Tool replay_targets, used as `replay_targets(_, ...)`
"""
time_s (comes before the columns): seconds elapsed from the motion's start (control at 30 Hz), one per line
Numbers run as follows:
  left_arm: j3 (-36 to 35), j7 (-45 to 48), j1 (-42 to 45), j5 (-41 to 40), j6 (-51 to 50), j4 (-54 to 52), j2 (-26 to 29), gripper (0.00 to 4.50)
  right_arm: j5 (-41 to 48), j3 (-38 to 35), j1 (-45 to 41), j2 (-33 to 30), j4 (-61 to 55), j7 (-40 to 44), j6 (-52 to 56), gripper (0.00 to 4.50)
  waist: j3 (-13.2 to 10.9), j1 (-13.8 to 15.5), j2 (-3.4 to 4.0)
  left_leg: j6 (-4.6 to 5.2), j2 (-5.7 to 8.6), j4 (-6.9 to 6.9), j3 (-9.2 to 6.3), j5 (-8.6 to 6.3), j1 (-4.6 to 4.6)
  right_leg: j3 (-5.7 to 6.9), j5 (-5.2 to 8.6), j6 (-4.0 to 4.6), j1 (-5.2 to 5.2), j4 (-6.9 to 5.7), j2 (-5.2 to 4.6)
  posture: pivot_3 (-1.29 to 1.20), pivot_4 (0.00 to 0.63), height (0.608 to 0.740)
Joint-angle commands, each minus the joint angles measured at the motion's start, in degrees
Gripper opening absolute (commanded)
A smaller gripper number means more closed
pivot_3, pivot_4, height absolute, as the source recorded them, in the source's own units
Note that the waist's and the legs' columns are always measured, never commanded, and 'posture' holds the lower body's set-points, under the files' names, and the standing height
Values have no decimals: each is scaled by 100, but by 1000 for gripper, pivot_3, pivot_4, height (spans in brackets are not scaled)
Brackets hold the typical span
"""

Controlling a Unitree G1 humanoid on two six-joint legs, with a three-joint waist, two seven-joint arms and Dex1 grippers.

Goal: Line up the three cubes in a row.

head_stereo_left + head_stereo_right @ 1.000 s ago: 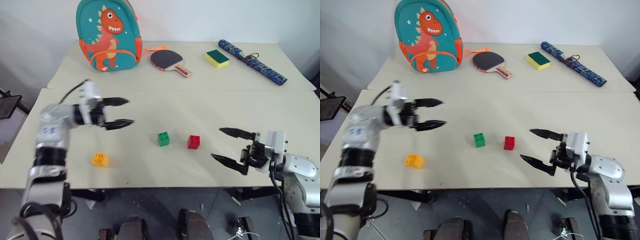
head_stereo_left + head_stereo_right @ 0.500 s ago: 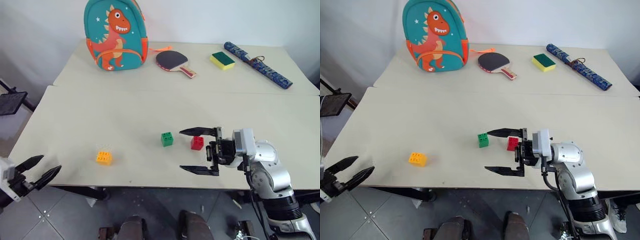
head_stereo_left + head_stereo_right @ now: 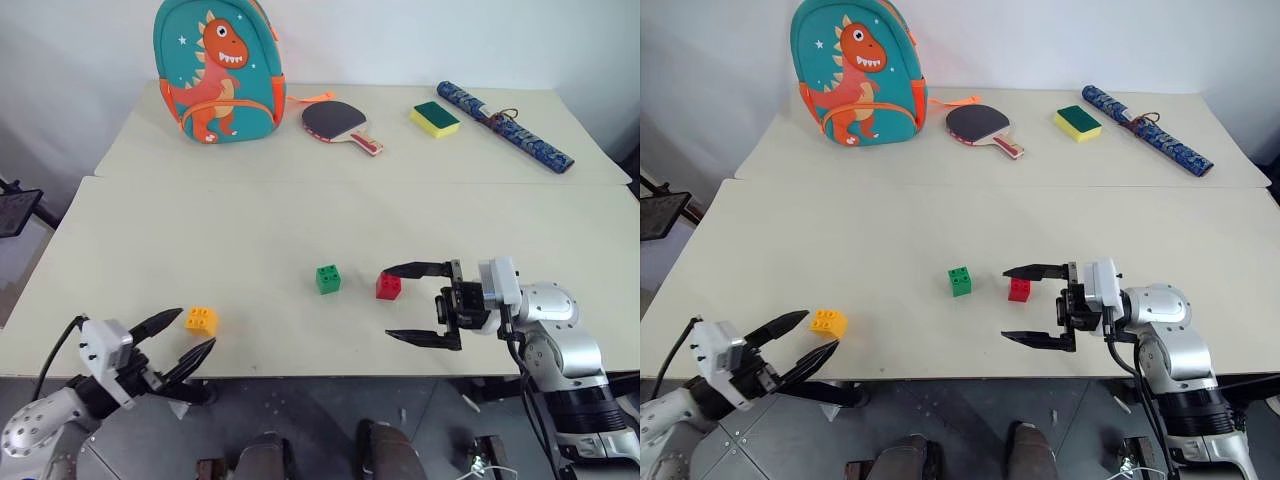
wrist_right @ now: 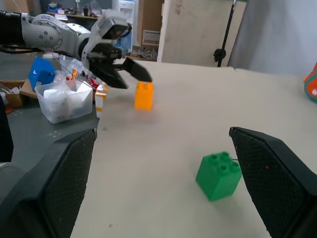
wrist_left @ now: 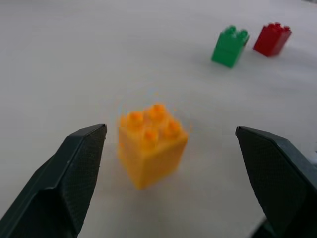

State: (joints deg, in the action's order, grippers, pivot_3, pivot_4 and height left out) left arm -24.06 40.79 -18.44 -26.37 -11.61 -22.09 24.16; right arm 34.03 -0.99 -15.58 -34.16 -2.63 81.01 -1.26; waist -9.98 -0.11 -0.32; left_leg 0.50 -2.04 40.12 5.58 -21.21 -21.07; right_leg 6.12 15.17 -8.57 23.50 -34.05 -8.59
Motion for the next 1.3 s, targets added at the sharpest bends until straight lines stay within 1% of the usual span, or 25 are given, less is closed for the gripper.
replay_targets(0.03, 481, -704, 11, 441, -107, -147, -314, 4446, 97, -175, 165, -53, -308, -57, 0, 4500, 0, 4, 0, 0, 0, 0, 1, 0, 1, 0, 0, 0, 0, 0, 0, 0, 150, 740)
replay_targets(0.1, 678, -889, 11, 618, -102, -164, -392, 4446, 104, -182, 233, -52, -382, -101, 19, 4500, 0, 4, 0, 1, 1, 0, 3, 0, -1, 0, 0, 0, 0, 1, 0, 0, 150, 740)
replay_targets(0.17, 698, -1052, -26, 605, -211, -200, -428, 4446, 105, -198, 266, -61, -417, -135, 34, 4500, 0, 4, 0, 0, 0, 0, 2, 0, -1, 0, 0, 0, 1, 2, 0, 0, 150, 740)
replay_targets(0.2, 697, -1085, -48, 591, -215, -215, -425, 4270, 102, -203, 274, -66, -424, -149, 41, 4500, 0, 3, 0, 0, -1, 1, 2, 0, 2, 0, 0, 0, 0, 0, 0, 0, 150, 740)
replay_targets(0.27, 703, -1127, -97, 602, -231, -224, -379, 3854, 93, -211, 281, -67, -426, -171, 35, 4500, 1, 3, 1, 0, -1, 1, 0, 0, 1, -1, 1, 2, 0, 3, 0, 0, 150, 740)
replay_targets(0.33, 684, -993, -129, 535, -209, -179, -264, 3332, 79, -220, 288, -67, -412, -186, 20, 4500, 1, 2, 1, 0, -1, 1, -1, 0, 1, -1, 1, 2, 0, 3, -1, 0, 150, 740)
replay_targets(0.43, 579, -798, -100, 406, -199, -41, -56, 2409, 63, -222, 295, -68, -398, -205, 5, 4500, 1, 1, 2, 1, -1, 1, -2, -1, 1, -1, 1, 3, 1, 4, -1, 0, 150, 740)
replay_targets(0.53, 506, -30, 156, -2, -270, 237, 481, 1504, 42, -251, 292, -81, -391, -251, 1, 4500, 1, 12, 2, 1, -1, 3, -2, 0, -1, 0, 2, 5, 1, 4, -1, 0, 150, 740)
replay_targets(0.63, 449, 840, 739, -436, -349, 705, 1090, 1525, 23, -307, 285, -105, -353, -283, -21, 4500, 1, 29, 5, 1, -1, 6, 1, 0, -3, 2, 3, 7, 1, 2, 0, 0, 150, 740)
replay_targets(0.7, 639, 1536, 1490, -415, -253, 1328, 1576, 1525, -5, -362, 274, -125, -306, -306, -39, 4500, 1, 30, 5, 1, 0, 8, 1, 0, -3, 3, 3, 7, 0, 0, 0, 0, 150, 740)
replay_targets(0.77, 1266, 2335, 2730, 14, 127, 2270, 1927, 1525, -57, -461, 274, -166, -214, -354, -103, 4500, -1, 94, 9, 0, 2, 9, 3, 1, -1, 6, 3, 7, 0, -3, 1, 0, 150, 740)
replay_targets(0.8, 1751, 2786, 3389, 389, 486, 2789, 1982, 1525, -80, -544, 292, -203, -164, -386, -147, 4500, 0, 121, 9, -1, 4, 10, 3, 5, -7, 11, 3, 7, 1, 0, 2, 0, 150, 740)
replay_targets(0.87, 2433, 3393, 4407, 953, 1203, 3783, 1856, 1525, -116, -709, 326, -251, -119, -491, -188, 4500, 2, 167, 13, 1, 11, 10, 11, 7, -4, 14, 3, 8, -4, 4, 1, 0, 150, 740)
replay_targets(0.97, 2779, 3688, 5398, 1282, 1782, 5094, 1499, 1525, -111, -869, 467, -312, -185, -590, -187, 4500, 5, 111, 15, 8, 13, 3, 41, 0, 2, 25, -3, -2, 0, 12, -3, 0, 150, 740)
replay_targets(1.03, 2959, 3769, 5945, 1537, 2147, 5910, 1255, 1525, -101, -984, 706, -376, -304, -633, -170, 4500, 4, 57, 14, 5, 8, -8, 53, -3, 0, 42, -3, -4, 15, 11, -3, 0, 150, 740)
replay_targets(1.17, 3180, 3918, 6584, 1904, 2789, 7113, 944, 1525, -70, -1168, 1194, -430, -580, -804, -160, 4500, 3, -24, 11, 4, 3, -19, 46, -3, -7, 65, -4, -4, 19, 14, -3, 0, 150, 740)
replay_targets(1.3, 3191, 4013, 6848, 2059, 3124, 7751, 742, 1525, -84, -1257, 1554, -360, -827, -1027, -183, 4500, 3, -8, 11, 6, 3, -11, 49, -4, -7, 63, -4, -4, 17, 18, -6, 0, 150, 740)
